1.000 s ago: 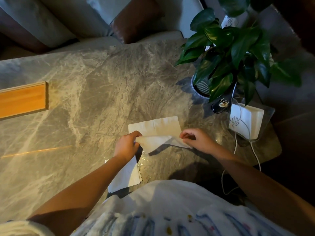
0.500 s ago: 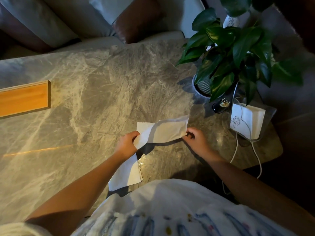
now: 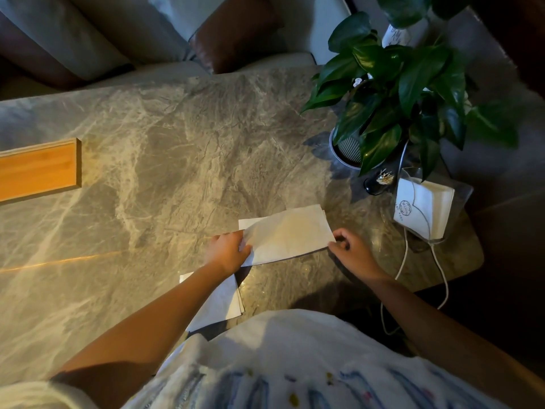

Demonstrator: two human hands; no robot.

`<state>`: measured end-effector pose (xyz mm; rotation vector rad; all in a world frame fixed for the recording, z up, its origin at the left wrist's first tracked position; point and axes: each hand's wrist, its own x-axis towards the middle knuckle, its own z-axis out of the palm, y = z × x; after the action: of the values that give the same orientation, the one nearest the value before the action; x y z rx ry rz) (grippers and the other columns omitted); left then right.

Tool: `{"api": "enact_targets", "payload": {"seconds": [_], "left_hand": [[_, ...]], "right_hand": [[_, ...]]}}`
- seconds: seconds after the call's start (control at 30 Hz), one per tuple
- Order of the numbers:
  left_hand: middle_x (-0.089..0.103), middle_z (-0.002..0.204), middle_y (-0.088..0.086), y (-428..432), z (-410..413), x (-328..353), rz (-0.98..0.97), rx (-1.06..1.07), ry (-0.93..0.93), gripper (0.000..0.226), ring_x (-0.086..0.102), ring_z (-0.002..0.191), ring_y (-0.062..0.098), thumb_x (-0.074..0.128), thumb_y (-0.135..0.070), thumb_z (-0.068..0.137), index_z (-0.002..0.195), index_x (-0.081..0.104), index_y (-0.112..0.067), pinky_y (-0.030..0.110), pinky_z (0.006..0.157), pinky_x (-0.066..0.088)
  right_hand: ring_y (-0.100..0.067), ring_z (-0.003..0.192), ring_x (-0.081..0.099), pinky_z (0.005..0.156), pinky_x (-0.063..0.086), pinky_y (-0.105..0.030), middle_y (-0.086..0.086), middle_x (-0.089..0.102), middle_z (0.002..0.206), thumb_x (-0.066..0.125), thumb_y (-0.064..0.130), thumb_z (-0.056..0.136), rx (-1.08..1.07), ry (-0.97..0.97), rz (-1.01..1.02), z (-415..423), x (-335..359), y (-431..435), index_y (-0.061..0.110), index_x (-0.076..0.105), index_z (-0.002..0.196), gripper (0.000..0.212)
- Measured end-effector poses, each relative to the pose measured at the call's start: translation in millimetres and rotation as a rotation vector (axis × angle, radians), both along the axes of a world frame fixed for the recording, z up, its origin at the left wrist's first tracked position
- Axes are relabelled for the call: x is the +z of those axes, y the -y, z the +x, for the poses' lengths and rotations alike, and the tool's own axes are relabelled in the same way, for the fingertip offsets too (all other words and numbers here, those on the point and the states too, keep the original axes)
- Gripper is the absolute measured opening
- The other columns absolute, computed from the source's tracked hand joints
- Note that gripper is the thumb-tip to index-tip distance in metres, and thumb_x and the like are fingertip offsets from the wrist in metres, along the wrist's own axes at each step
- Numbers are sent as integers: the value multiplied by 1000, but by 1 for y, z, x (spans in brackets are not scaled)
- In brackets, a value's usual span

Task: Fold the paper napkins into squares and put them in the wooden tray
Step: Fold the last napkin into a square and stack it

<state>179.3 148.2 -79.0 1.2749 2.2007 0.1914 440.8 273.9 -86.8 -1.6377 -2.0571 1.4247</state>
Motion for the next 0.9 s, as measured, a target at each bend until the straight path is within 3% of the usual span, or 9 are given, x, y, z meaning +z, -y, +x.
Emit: {"api": "enact_targets", "payload": {"seconds": [0.1,0.2,0.4,0.47,0.57,0.67,0.77,0.9], "left_hand": [[69,93,9,-1,1,1,-8,-27,-32,24,63,91,28,49,-33,92,95,59,-12,36,92,41],[70,96,4,-3,0,2,-22,-20,-42,23,63,92,25,49,-34,93,100,58,-15,37,96,39],[68,98,4,-7,-5,2,35,24,22,25,63,91,25,54,-24,92,114,47,-16,42,94,40],[63,108,5,-8,-5,2,51,29,18,36,62,98,27,58,-24,89,121,43,-17,44,95,39],[53,125,7,-7,-4,1,115,-105,-145,47,54,111,28,60,-27,87,128,42,-16,42,95,38],[55,122,2,-4,5,3,194,-375,-218,41,54,111,26,55,-23,88,128,47,-22,39,95,35],[59,123,0,5,25,4,205,-629,-220,37,56,110,24,45,-24,89,124,54,-26,39,98,35],[68,104,5,19,36,1,265,-703,-246,30,66,90,29,44,-25,88,108,65,-22,43,88,46]], "right_hand": [[-10,64,48,65,39,-28,0,55,73,63,12,88,-7,36,81,-2,-4,0,2,65,91,11],[-19,74,56,72,47,-34,-8,63,83,64,13,87,-27,64,86,-2,-6,1,3,66,86,10],[-26,79,63,76,52,-40,-6,65,77,64,14,85,-123,104,64,1,-10,2,10,62,78,9],[-27,82,62,80,52,-44,-6,64,82,65,15,84,-182,105,38,0,-9,3,12,61,83,5],[-23,90,60,80,52,-43,-4,60,97,68,18,83,-210,127,142,-4,-5,8,14,58,100,19],[-23,108,51,90,47,-38,-7,55,116,67,18,84,51,133,343,-18,1,16,13,59,111,28],[-24,127,38,103,37,-39,-5,46,137,61,24,88,397,191,414,-39,2,30,18,57,123,36],[-22,120,44,93,43,-39,-2,49,132,55,28,90,528,162,391,-46,-10,48,20,53,126,37]]}}
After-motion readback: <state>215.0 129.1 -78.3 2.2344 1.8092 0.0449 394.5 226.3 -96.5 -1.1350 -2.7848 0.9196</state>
